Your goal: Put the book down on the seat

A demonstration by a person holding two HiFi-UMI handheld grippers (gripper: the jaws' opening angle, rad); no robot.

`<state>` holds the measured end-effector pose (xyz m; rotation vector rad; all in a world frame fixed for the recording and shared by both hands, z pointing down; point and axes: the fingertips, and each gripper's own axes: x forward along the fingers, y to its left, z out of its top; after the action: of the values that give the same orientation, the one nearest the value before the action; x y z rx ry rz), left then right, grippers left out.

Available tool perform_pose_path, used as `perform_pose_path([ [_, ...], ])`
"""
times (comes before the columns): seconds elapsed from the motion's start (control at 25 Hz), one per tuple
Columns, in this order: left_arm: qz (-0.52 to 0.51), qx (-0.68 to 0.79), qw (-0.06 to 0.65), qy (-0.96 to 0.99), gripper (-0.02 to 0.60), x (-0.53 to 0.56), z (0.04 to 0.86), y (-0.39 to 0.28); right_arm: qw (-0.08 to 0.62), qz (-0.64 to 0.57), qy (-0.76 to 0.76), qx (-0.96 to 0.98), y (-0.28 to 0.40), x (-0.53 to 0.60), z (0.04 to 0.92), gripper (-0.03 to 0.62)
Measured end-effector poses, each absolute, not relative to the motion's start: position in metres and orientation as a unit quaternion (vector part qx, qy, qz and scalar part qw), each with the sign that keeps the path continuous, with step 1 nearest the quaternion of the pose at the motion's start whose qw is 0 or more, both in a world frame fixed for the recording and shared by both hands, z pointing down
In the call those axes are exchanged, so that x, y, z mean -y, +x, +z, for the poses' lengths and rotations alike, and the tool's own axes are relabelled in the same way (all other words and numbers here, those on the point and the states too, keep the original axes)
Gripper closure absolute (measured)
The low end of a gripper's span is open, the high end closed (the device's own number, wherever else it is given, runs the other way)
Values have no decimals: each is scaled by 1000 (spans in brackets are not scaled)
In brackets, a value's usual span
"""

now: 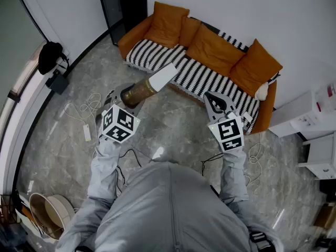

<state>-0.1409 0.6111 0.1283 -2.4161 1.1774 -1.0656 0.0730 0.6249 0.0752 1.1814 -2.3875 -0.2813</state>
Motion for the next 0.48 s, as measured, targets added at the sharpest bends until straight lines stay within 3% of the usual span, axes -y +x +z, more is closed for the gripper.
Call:
perform_pose_path([
  [0.48,-365,-412,121,-826,339,-600,126,-125,207,-93,428,875,93,-610,70,565],
])
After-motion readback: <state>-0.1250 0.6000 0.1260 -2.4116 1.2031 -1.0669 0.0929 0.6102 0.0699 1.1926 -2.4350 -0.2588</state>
